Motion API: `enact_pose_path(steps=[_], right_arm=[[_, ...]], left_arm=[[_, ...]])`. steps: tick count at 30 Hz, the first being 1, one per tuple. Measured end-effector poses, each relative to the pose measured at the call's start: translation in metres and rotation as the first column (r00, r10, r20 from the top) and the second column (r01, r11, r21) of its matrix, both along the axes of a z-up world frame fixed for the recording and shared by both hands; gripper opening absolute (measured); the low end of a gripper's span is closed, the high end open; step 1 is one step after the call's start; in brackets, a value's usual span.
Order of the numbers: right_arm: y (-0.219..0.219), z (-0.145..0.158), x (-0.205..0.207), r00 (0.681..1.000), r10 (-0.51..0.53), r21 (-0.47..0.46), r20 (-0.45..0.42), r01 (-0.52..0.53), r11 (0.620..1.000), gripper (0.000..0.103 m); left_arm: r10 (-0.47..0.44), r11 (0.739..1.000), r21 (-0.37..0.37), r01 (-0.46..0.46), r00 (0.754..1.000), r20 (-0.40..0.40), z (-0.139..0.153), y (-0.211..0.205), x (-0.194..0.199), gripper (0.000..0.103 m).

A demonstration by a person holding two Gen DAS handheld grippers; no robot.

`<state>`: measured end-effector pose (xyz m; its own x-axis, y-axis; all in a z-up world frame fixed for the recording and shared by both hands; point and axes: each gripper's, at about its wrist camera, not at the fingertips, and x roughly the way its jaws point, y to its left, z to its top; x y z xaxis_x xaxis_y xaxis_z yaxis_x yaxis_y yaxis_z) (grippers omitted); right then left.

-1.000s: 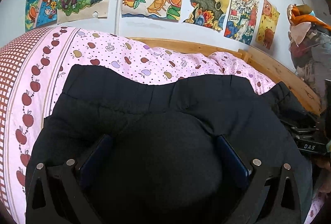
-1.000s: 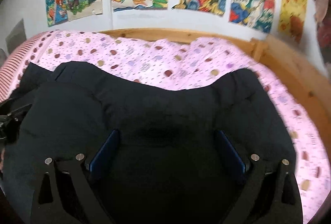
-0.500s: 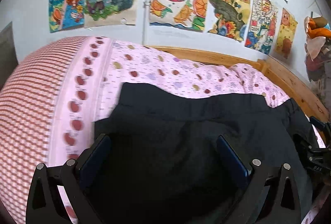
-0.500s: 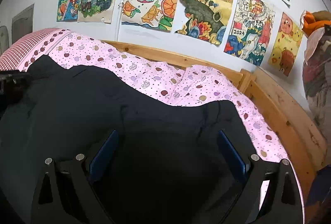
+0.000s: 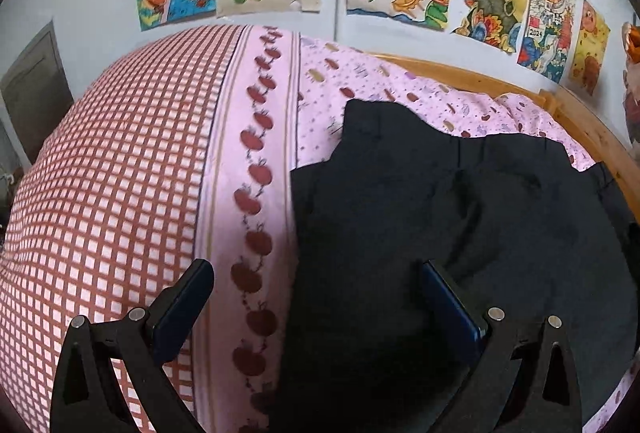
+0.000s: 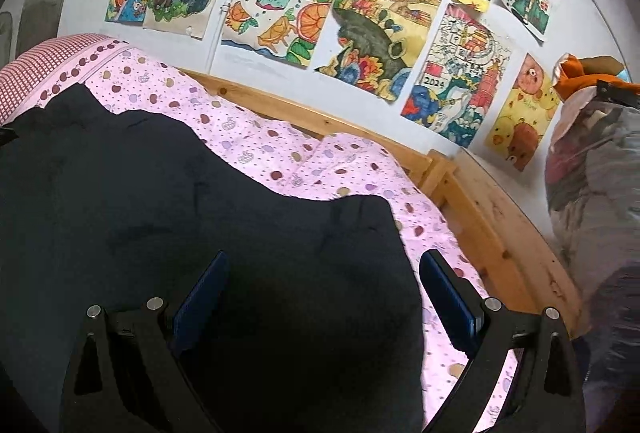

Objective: Fold large clothes
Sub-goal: 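Smooth the jacket collar area with both open grippers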

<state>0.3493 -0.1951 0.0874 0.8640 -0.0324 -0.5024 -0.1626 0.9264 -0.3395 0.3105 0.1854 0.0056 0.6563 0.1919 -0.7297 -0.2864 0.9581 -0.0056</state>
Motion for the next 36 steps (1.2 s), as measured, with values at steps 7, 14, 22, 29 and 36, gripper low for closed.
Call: enact_pose_path(steps=[7, 14, 22, 29, 36], right_arm=[[-0.02, -0.007, 0.002, 1.0, -0.031, -0.031, -0.005, 0.031, 0.999, 0.094], [-0.053, -0.027, 0.012, 0.994, 0.052, 0.116, -0.099, -0.041, 0.992, 0.094], [-0.098, -0.064, 0.039, 0.962, 0.087, 0.344, -0.261, 0.009, 0.939, 0.094], [-0.114, -0.106, 0.062, 0.913, 0.147, 0.494, -0.38, 0.066, 0.867, 0.101], [-0.12, -0.13, 0.066, 0.881, 0.224, 0.599, -0.416, 0.08, 0.797, 0.102]], left_arm=[[-0.027, 0.998, -0.051, 0.024, 0.998, -0.06, -0.015, 0.007, 0.007, 0.103], [-0.046, 0.993, -0.112, 0.037, 0.996, -0.076, -0.027, 0.009, 0.01, 0.103], [-0.068, 0.993, -0.097, 0.061, 0.995, -0.074, -0.033, 0.004, 0.012, 0.103], [-0.085, 0.991, -0.113, 0.077, 0.993, -0.076, -0.04, -0.001, 0.022, 0.103], [-0.108, 0.984, -0.152, 0.096, 0.991, -0.077, -0.047, 0.003, 0.032, 0.103]])
